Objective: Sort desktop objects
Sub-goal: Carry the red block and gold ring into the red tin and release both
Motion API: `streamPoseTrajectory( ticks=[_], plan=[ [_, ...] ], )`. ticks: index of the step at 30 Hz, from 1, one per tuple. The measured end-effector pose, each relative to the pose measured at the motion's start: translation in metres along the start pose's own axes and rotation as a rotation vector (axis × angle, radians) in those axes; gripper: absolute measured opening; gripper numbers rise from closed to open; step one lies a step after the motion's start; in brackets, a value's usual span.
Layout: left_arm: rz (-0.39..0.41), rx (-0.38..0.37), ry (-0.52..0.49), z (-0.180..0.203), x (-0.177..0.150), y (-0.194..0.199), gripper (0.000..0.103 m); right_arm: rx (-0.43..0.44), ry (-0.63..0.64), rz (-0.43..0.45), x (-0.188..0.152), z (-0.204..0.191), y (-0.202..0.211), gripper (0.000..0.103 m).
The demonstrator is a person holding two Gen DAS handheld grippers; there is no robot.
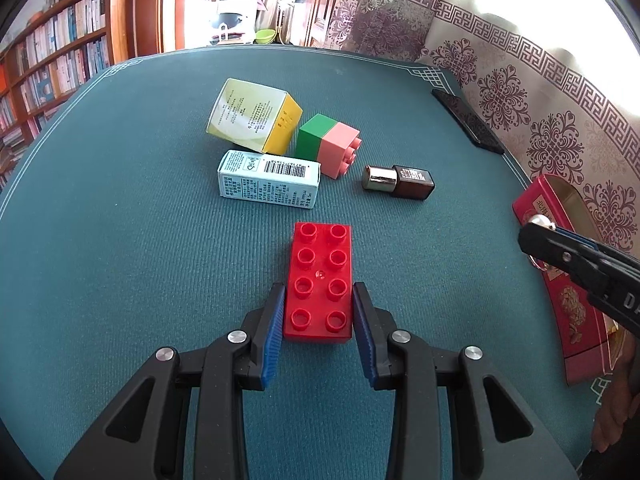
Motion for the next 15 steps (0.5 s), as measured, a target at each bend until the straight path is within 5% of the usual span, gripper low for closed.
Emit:
streamPoseTrajectory(
  ticks=[15],
  plan=[
    [0.032, -0.027, 0.019, 0.003, -0.005, 0.02, 0.035, -0.04, -0.153, 0.122, -0.046, 0.054, 0.093, 0.036]
  ],
)
Point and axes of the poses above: each gripper's, at about its wrist camera, not at the fingertips, and y roughly against the way its jaws point, z to its right, x to its top, the point moved 1 cm from there along -y, roughly the way its jaws point, and after that the axes turned 4 degrees about z, right-handed, at the moved point
